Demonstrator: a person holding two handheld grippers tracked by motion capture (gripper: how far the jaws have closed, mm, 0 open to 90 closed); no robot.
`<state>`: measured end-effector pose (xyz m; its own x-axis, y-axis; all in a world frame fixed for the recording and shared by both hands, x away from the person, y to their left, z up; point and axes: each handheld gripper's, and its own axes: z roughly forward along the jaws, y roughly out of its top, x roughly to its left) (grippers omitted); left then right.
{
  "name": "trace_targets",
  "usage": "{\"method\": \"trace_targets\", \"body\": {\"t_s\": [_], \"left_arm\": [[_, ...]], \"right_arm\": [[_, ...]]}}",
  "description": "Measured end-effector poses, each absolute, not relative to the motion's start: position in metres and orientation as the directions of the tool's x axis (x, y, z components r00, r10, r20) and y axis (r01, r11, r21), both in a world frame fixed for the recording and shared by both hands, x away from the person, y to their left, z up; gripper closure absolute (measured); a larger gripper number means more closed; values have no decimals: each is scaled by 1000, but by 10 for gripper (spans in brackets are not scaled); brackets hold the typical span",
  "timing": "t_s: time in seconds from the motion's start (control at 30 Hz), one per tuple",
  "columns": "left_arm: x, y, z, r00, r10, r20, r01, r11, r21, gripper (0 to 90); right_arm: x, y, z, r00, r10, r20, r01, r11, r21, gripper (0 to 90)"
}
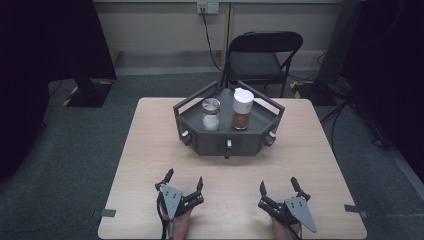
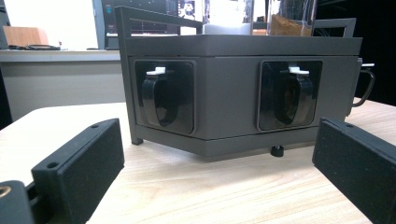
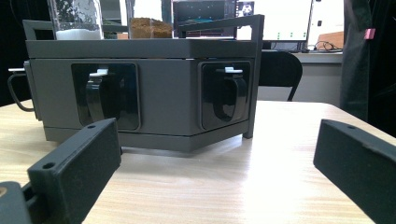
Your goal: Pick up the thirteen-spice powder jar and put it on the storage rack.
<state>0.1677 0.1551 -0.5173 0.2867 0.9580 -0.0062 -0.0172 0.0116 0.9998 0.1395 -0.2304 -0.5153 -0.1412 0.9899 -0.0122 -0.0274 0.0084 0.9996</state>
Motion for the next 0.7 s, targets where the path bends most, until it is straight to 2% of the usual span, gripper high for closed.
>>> {"method": "trace_targets", "body": {"t_s": [0.7], "left_arm": [[168,155,-517,288,958,-6,-18,12,1000,15]], "right_arm": [[139,-229,-515,-130,991,-13,-28,10,1000,0]]}}
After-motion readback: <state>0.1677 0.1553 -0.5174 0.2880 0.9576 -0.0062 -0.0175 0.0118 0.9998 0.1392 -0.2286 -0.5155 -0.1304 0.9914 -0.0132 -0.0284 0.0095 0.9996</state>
